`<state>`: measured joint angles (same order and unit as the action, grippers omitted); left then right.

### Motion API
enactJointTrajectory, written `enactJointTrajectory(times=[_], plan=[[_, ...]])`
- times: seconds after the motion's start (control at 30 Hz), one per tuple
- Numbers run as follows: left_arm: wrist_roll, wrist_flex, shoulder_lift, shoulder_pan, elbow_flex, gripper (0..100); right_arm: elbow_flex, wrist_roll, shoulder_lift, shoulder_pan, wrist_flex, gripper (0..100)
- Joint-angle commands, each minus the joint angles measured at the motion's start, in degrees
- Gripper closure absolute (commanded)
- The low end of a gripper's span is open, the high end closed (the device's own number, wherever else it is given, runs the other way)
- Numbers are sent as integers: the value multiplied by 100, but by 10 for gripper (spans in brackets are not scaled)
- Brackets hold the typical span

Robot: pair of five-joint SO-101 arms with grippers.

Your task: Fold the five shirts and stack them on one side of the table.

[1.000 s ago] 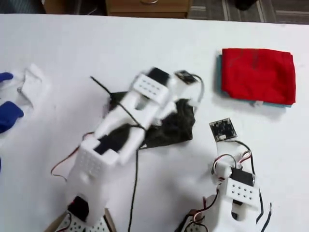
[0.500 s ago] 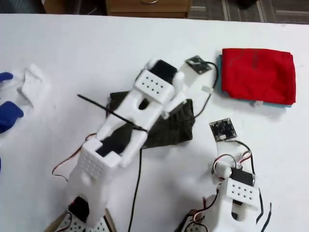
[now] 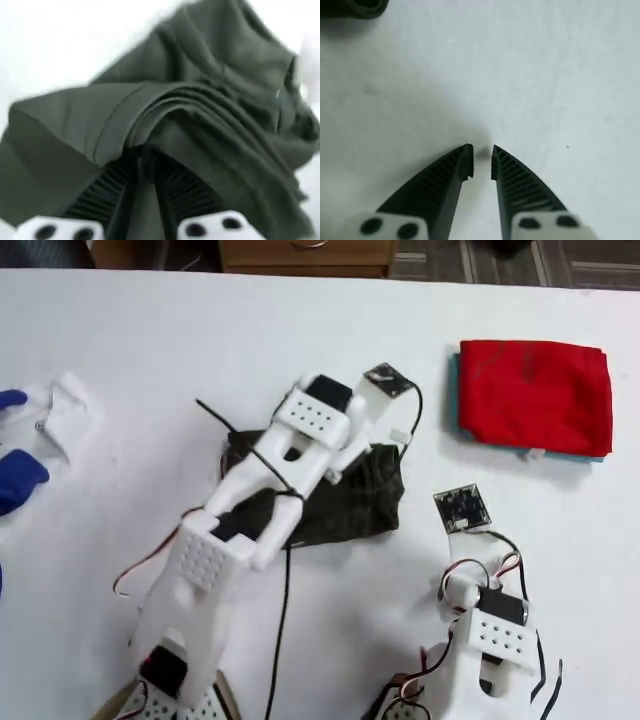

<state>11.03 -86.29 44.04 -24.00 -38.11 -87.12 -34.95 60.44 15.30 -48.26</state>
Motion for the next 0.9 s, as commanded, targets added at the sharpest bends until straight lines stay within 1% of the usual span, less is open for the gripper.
enactJointTrajectory(times=[0.0, 0.2, 0.33, 0.43, 0.5, 0.63, 0.77, 0.87], plan=[[-35, 413, -62, -185, -259, 976, 18, -9, 198, 48, 101, 926], [-44, 624, -26, -149, -1174, 976, 18, -9, 198, 48, 101, 926], [-44, 607, -26, -132, -1789, 976, 18, -9, 198, 48, 101, 926], [-44, 519, -26, 70, -1930, 976, 18, -9, 198, 48, 101, 926], [-18, 229, -26, 246, -1912, 976, 18, -9, 198, 48, 101, 926], [0, -800, 70, 299, -1851, 976, 18, -9, 198, 48, 101, 926], [-26, -1477, 352, -79, -1771, 976, 18, -9, 198, 48, 101, 926], [-44, -1547, 651, -448, -1780, 976, 18, 193, 198, 75, 110, 926]])
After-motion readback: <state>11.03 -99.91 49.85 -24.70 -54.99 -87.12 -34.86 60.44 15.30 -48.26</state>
